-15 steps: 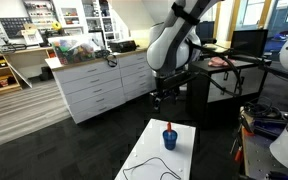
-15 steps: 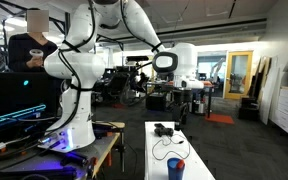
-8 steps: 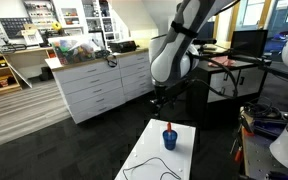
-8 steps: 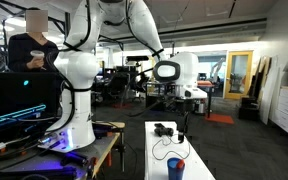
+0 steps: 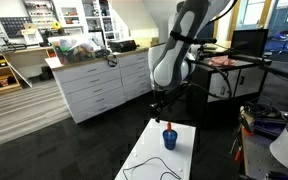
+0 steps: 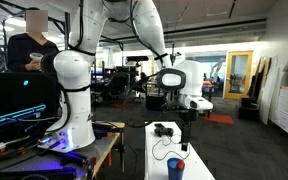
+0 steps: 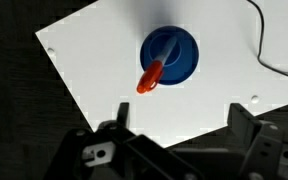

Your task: Put the orange marker on the table

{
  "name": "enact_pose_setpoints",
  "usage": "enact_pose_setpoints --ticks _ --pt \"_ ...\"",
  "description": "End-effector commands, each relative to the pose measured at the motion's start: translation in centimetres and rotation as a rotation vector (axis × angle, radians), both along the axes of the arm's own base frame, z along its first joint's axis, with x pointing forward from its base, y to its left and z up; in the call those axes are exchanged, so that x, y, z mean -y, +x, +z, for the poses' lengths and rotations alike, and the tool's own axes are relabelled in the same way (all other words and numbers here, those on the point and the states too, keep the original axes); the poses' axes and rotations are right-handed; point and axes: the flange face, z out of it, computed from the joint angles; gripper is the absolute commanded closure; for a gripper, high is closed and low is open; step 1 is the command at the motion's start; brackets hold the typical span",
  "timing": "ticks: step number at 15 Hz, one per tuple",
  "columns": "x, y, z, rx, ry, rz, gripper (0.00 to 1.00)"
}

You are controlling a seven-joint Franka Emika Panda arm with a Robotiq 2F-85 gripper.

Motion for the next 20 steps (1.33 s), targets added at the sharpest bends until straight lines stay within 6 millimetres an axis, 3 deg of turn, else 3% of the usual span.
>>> enact_pose_setpoints --ticks 1,5,13,20 --pt "1.1 0.3 -1.1 -0.021 0.008 -0.027 0.0" --pt "1.9 -0.3 -2.5 -0.046 0.029 -0.042 0.0" --pt "1.7 -0.7 -5.7 -0.085 0.052 -0.046 0.0" --pt "2.8 -0.6 -7.0 -0.067 0.036 -0.031 0.0"
